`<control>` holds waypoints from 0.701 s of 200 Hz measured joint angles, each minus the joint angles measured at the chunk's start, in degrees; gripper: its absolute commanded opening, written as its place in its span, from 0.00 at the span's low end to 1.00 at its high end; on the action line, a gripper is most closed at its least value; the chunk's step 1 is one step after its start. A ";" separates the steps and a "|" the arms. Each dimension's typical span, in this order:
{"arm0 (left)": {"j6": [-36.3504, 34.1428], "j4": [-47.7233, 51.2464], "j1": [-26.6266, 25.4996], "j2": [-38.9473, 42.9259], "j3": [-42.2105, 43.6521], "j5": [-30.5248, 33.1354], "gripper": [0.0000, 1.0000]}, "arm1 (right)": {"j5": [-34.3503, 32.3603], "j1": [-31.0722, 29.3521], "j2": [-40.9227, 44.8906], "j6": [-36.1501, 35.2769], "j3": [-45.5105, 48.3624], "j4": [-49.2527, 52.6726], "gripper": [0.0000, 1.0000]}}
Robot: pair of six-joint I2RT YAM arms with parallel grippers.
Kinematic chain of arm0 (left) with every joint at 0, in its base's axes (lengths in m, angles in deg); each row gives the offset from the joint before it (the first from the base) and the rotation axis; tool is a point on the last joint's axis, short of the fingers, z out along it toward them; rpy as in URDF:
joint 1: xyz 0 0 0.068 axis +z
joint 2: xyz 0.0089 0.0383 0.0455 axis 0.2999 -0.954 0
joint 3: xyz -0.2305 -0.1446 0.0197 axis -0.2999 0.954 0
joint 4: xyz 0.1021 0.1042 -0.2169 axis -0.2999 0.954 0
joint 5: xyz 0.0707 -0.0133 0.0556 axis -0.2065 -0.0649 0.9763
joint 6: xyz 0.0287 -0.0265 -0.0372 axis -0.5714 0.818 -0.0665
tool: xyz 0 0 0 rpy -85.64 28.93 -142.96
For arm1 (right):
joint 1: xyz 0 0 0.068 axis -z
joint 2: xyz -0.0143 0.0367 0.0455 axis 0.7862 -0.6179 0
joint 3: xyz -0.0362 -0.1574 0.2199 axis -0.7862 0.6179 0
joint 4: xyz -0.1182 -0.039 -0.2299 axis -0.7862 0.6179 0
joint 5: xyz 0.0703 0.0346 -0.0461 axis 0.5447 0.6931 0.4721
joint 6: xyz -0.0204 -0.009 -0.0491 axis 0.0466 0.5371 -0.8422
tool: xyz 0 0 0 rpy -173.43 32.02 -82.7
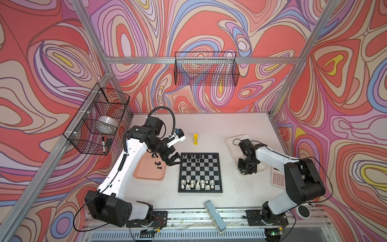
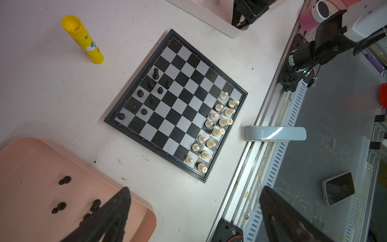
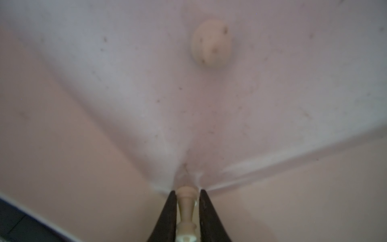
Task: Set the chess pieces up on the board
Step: 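Lower the right gripper into the white tray and grasp a cream pawn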
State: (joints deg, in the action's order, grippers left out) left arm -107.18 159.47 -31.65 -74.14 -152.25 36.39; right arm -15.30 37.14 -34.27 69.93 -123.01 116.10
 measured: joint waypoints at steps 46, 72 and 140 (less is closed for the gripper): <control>0.00 0.00 0.00 0.00 0.00 0.00 0.97 | -0.87 0.00 0.02 0.00 -0.02 -0.11 0.15; 0.00 0.00 0.00 0.00 0.00 0.04 0.97 | -1.31 0.00 0.02 -0.02 -0.22 0.15 0.14; 0.00 0.00 0.00 0.02 0.00 0.22 0.97 | -2.56 0.00 0.00 -1.05 -4.76 2.25 0.13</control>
State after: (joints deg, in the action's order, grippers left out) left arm -107.18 159.47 -31.65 -74.12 -152.25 36.61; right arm -17.86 37.14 -34.27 68.88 -127.77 118.36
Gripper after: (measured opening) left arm 0.969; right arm 0.136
